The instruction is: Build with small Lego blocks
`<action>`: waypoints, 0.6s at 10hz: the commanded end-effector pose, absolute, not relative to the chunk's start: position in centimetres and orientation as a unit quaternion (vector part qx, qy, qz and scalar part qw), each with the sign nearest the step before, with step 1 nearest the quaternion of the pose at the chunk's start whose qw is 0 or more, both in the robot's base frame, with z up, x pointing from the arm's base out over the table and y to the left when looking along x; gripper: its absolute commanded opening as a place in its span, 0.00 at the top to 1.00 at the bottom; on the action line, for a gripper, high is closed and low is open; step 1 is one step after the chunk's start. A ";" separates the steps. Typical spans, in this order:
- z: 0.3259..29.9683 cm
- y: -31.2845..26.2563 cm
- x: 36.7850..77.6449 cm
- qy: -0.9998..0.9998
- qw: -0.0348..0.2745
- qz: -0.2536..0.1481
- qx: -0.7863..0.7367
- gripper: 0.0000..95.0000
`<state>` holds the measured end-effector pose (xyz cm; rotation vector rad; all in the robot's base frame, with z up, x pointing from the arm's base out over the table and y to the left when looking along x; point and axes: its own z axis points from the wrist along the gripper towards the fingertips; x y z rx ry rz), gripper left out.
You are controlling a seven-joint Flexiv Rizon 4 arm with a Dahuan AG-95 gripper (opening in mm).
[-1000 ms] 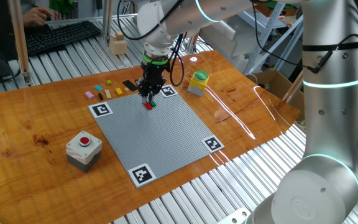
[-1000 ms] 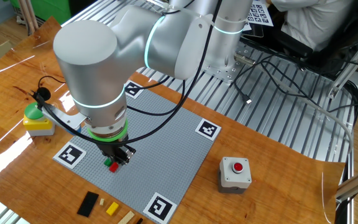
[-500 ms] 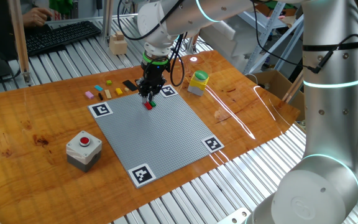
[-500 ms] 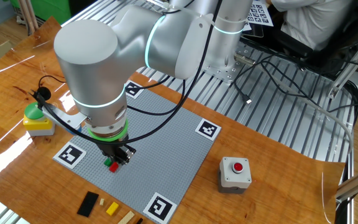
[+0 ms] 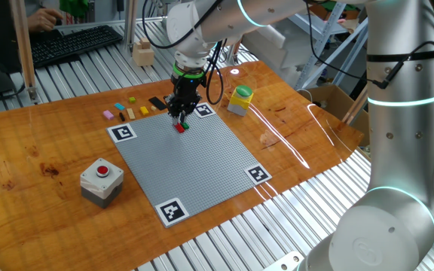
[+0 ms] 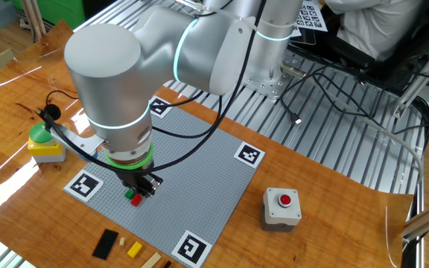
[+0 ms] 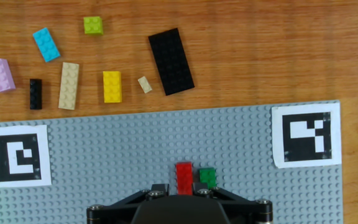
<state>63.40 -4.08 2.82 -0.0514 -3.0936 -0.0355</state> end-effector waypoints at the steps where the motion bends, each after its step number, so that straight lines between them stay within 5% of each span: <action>1: 8.9 -5.4 64.1 -0.998 0.051 -0.036 -0.023 0.80; 6: 5.2 -4.1 67.3 -0.998 0.017 -0.028 -0.048 0.80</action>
